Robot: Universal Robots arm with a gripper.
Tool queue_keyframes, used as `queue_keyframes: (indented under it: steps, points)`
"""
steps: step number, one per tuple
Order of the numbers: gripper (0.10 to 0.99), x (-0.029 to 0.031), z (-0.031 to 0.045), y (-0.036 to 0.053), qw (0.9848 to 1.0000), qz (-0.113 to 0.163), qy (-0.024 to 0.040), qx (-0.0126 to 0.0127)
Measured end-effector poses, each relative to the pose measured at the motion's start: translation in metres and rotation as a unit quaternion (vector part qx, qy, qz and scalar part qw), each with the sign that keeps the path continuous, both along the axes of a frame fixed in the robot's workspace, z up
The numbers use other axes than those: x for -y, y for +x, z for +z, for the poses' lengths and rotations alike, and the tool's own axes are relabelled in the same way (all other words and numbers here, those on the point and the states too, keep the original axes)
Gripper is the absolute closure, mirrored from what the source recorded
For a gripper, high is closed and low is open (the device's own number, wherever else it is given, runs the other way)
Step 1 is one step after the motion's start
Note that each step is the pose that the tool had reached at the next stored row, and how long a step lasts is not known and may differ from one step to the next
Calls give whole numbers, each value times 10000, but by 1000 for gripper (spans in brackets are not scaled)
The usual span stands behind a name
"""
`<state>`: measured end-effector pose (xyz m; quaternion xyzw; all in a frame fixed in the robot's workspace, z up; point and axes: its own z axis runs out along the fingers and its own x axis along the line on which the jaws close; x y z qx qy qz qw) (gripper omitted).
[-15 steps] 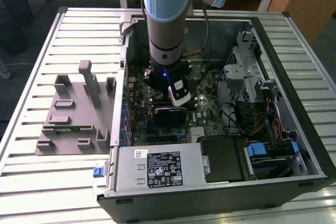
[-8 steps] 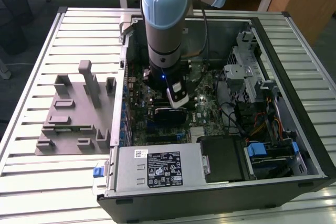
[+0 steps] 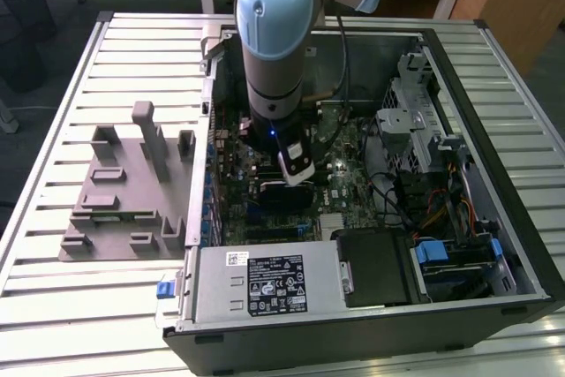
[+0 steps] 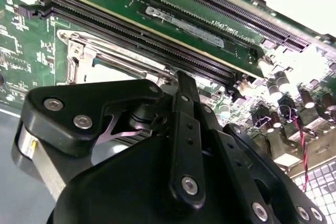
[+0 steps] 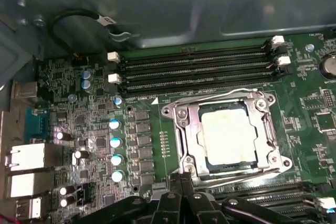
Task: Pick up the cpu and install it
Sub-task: 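Install the second cpu locking lever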
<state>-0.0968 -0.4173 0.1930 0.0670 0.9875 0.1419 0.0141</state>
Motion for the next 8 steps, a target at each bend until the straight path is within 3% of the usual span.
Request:
queue_keyframes:
  steps: [3,8]
  points:
    - [980,1,-10,-4,10000,0,82,0]
    - [980,2,-36,-10,9999,0,120,1]
